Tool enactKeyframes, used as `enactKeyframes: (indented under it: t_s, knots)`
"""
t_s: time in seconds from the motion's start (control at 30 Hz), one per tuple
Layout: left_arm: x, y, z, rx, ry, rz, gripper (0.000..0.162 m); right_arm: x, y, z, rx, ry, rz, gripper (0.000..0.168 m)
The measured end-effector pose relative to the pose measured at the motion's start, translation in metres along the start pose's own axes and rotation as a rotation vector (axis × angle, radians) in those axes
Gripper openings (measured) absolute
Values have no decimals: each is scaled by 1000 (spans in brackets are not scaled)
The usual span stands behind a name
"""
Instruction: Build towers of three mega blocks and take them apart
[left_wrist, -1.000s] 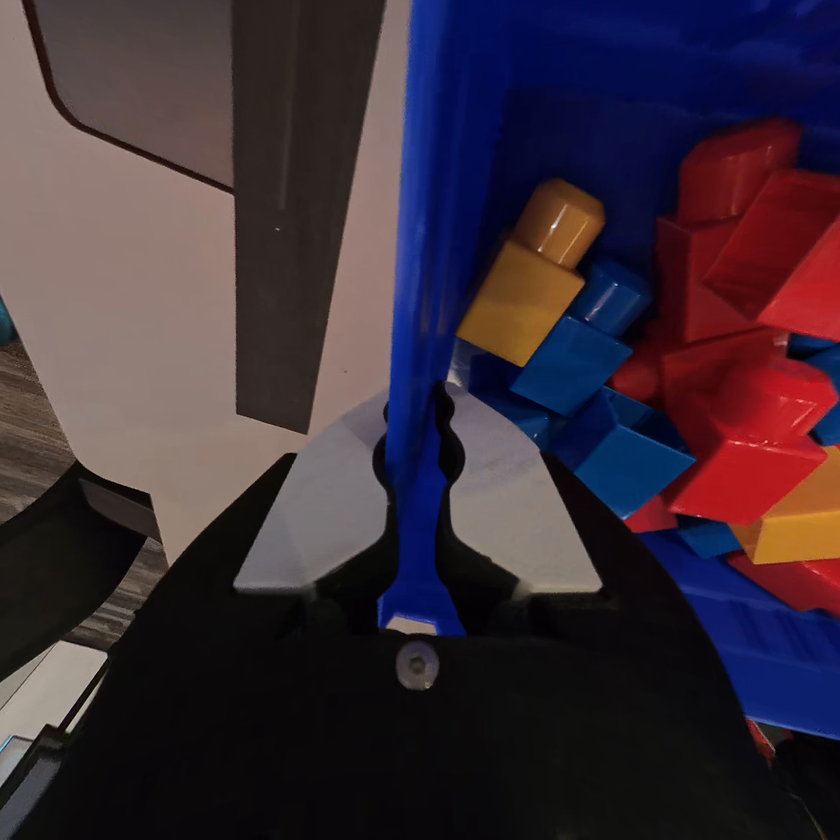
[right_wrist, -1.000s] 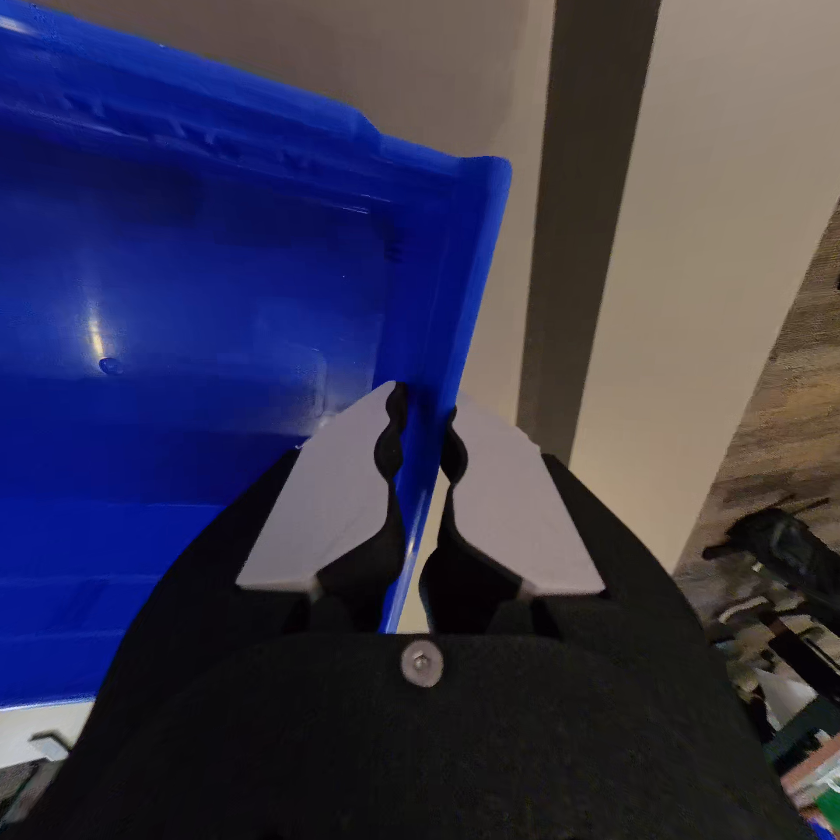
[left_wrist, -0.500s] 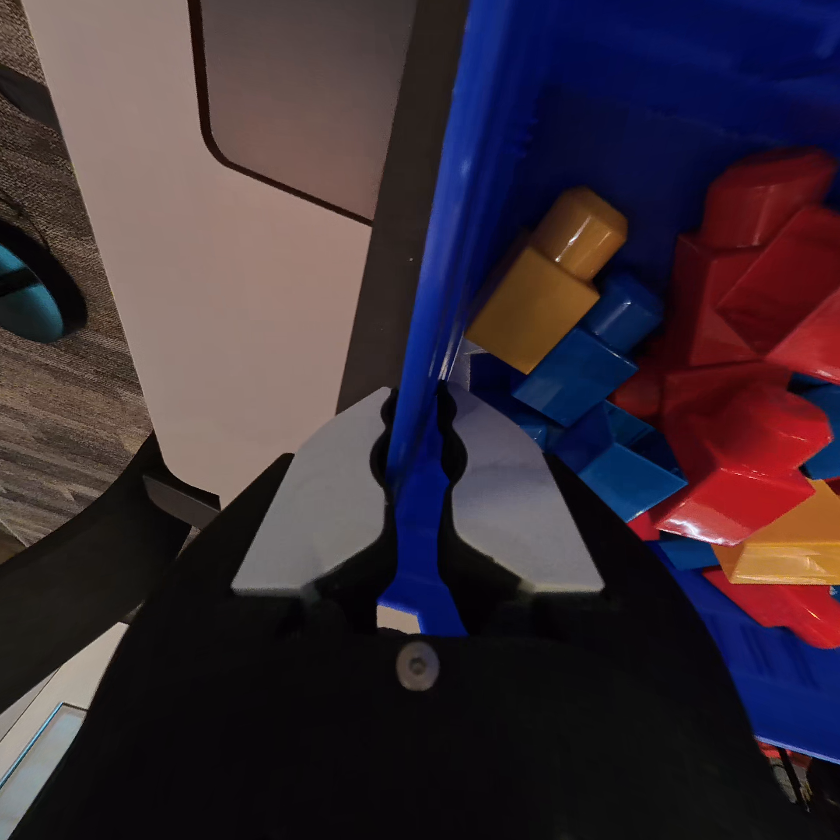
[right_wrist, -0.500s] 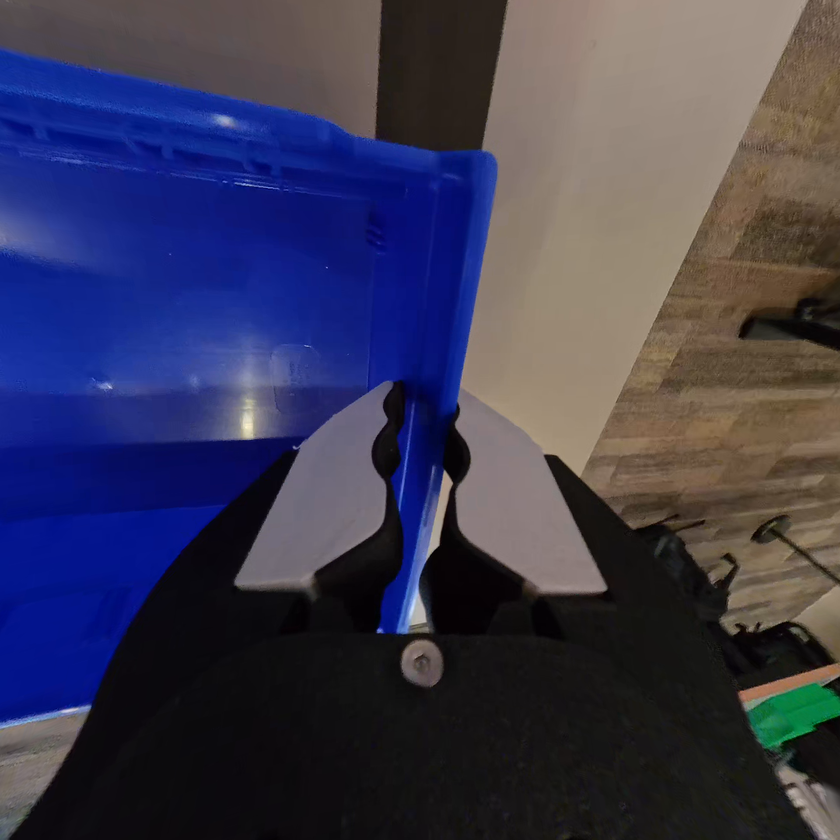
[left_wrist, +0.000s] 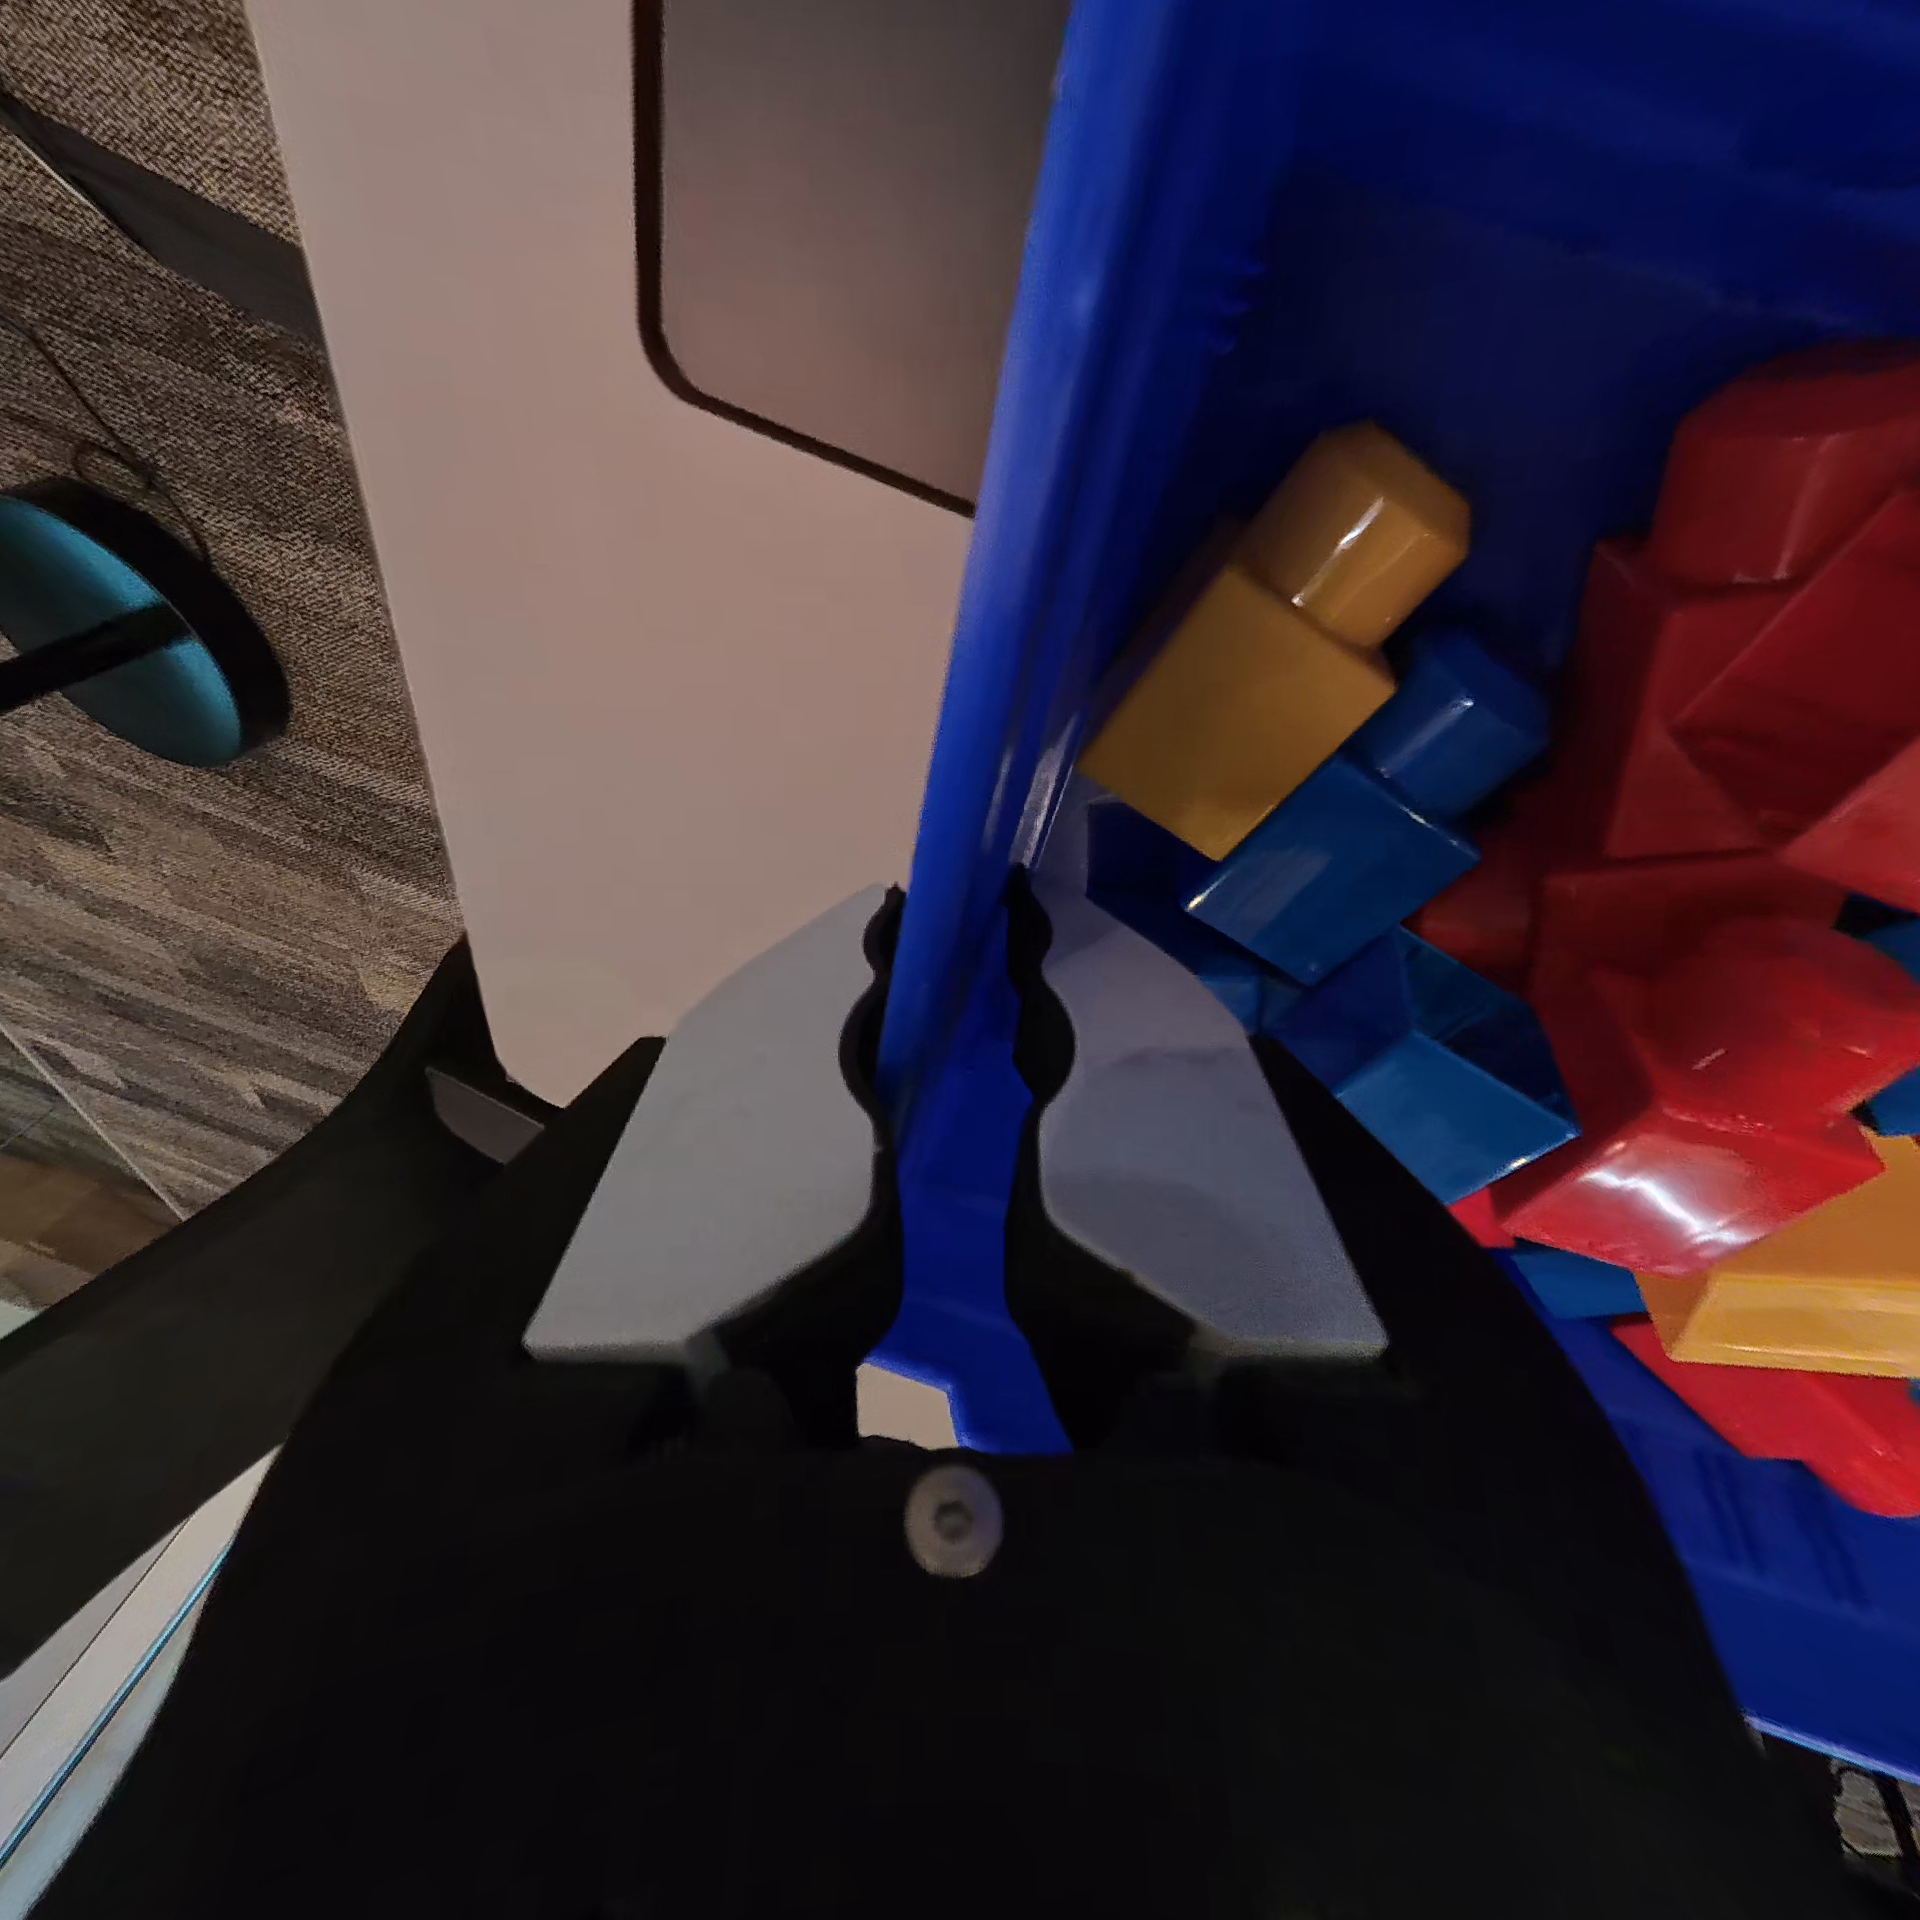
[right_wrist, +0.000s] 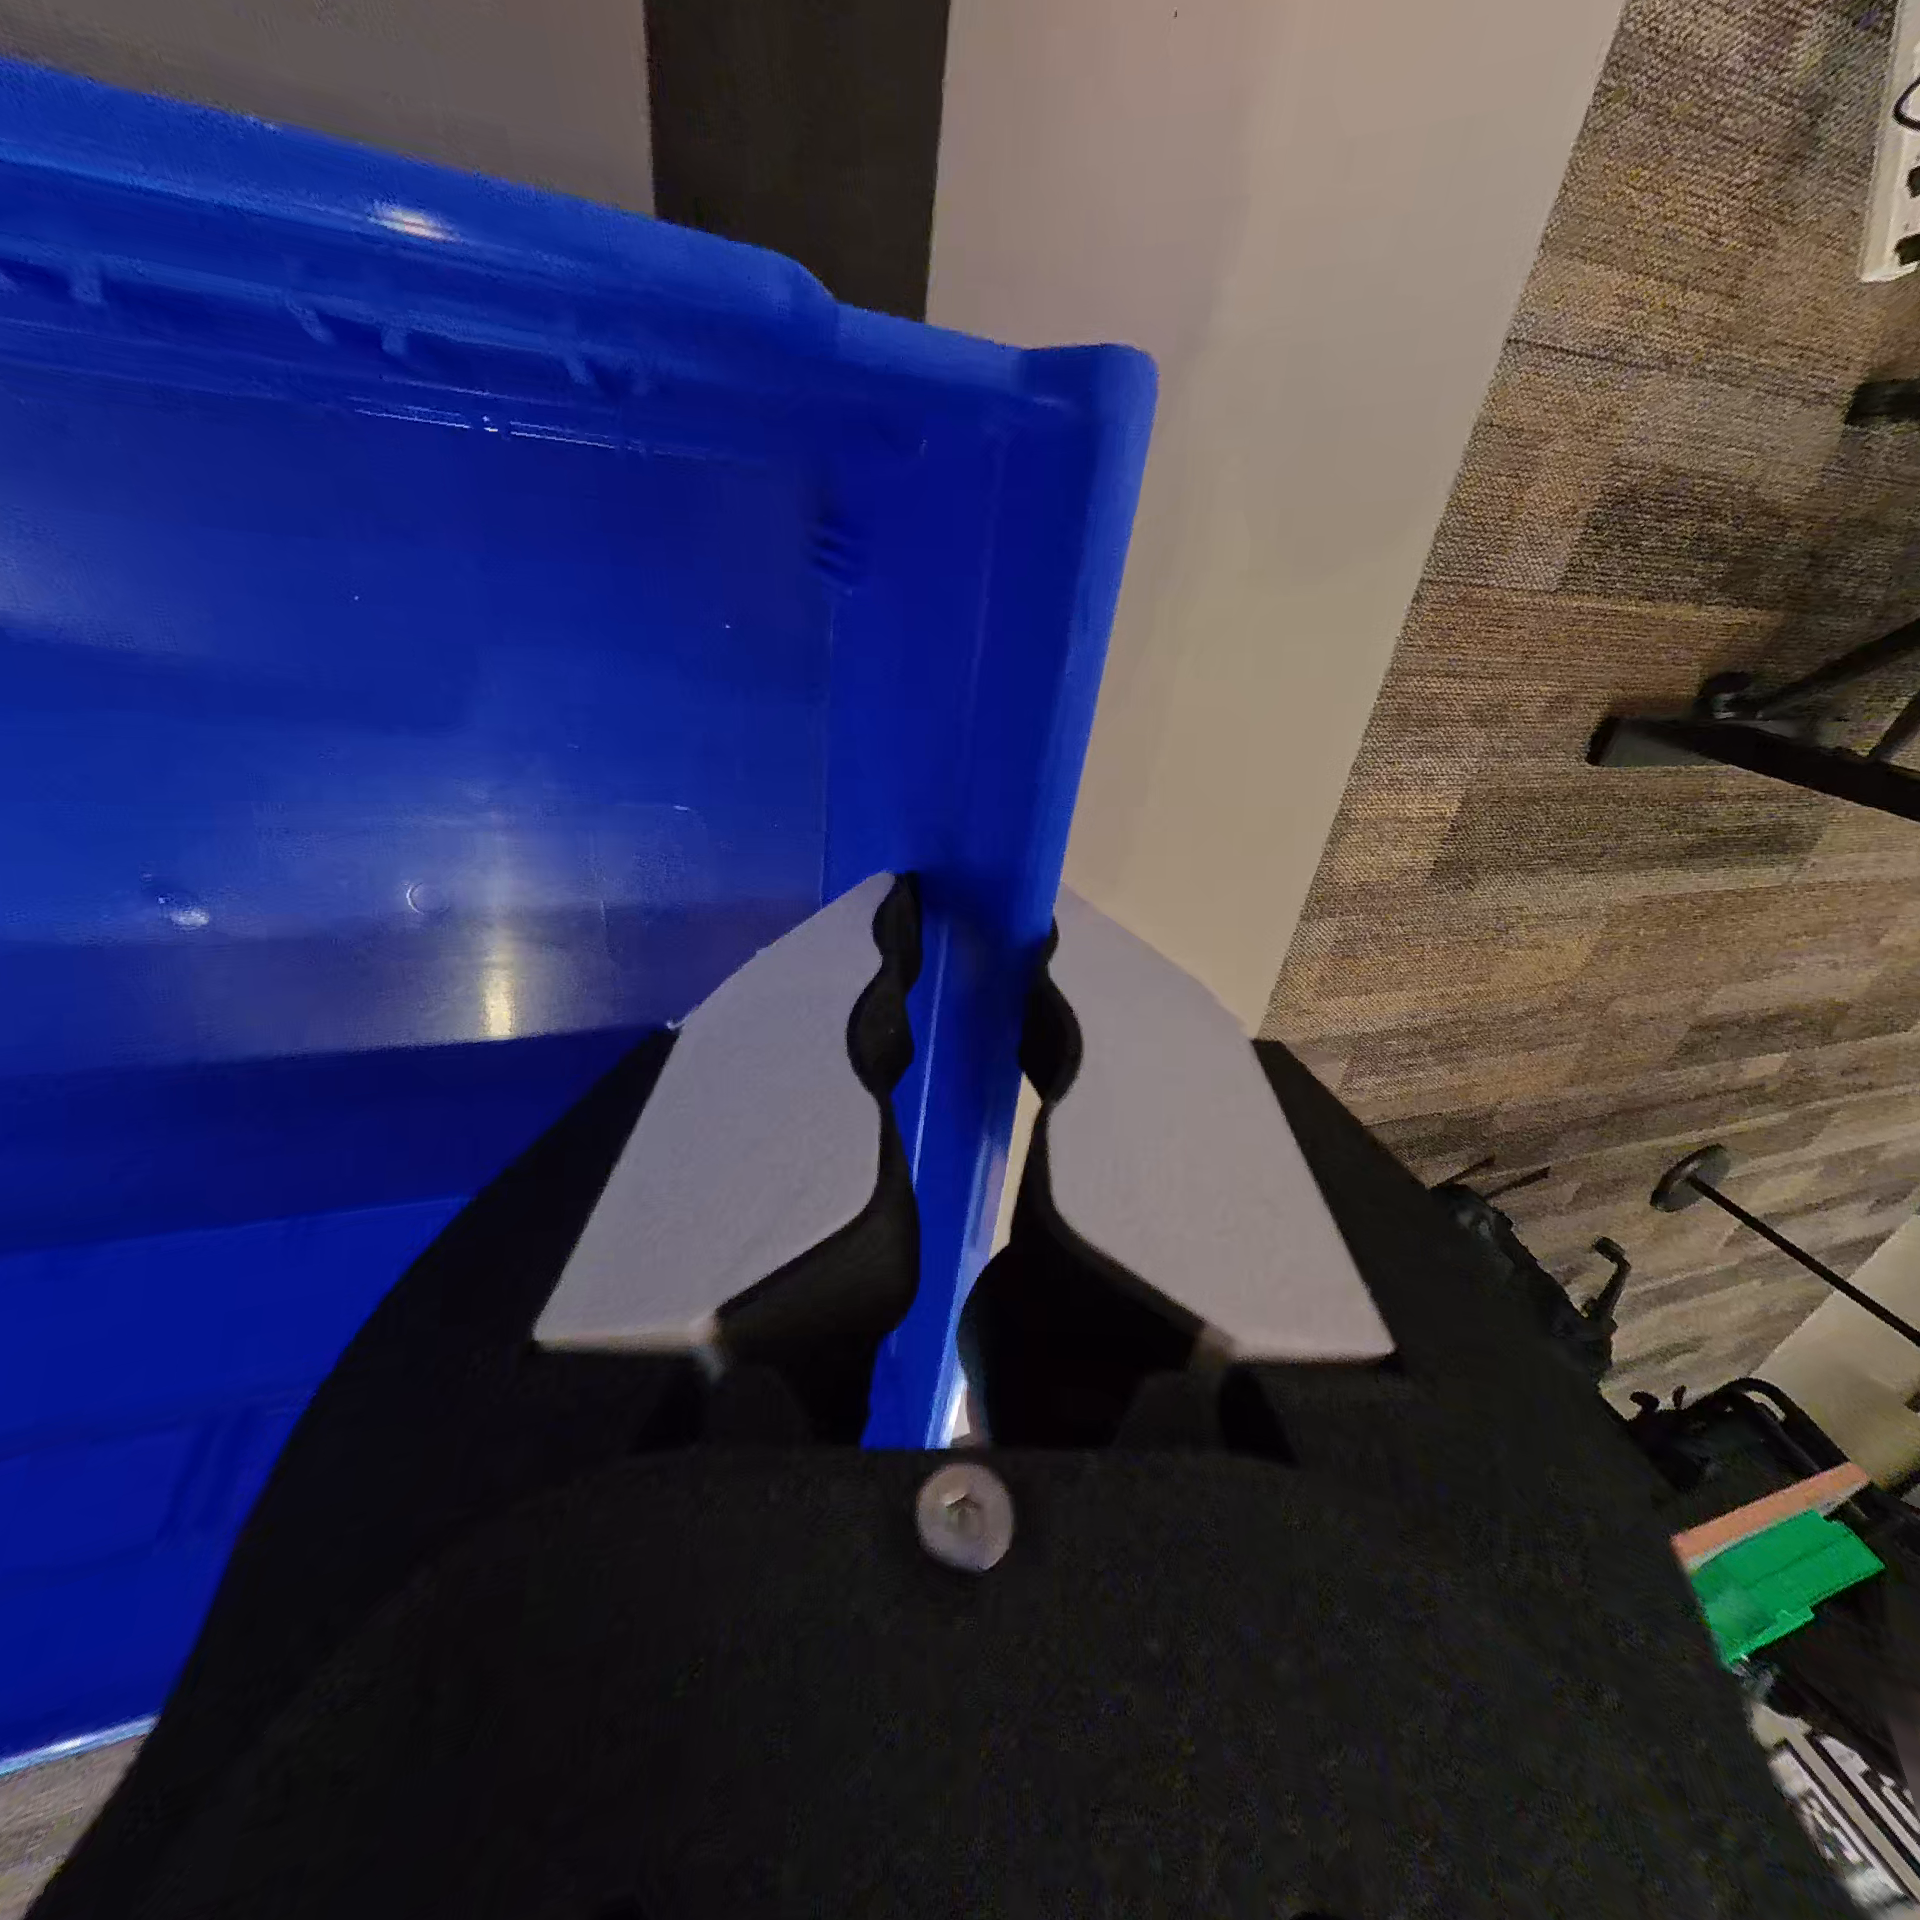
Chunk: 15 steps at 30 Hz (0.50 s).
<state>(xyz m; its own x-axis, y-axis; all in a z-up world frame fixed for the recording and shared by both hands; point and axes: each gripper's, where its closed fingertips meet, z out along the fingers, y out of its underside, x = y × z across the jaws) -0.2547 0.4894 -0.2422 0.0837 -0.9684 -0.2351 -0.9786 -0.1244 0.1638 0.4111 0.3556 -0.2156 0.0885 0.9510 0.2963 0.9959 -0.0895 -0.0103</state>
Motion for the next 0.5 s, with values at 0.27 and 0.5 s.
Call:
enactKeyframes:
  t_s: [0.27, 0.5]
  knots:
    - [-16, -6, 3, -10, -25, 36, 21, 16, -3, 6, -3, 23, -2, 19]
    - [-18, -8, 3, 6, -42, 28, 23, 18, -4, 8, -9, 42, 21, 21]
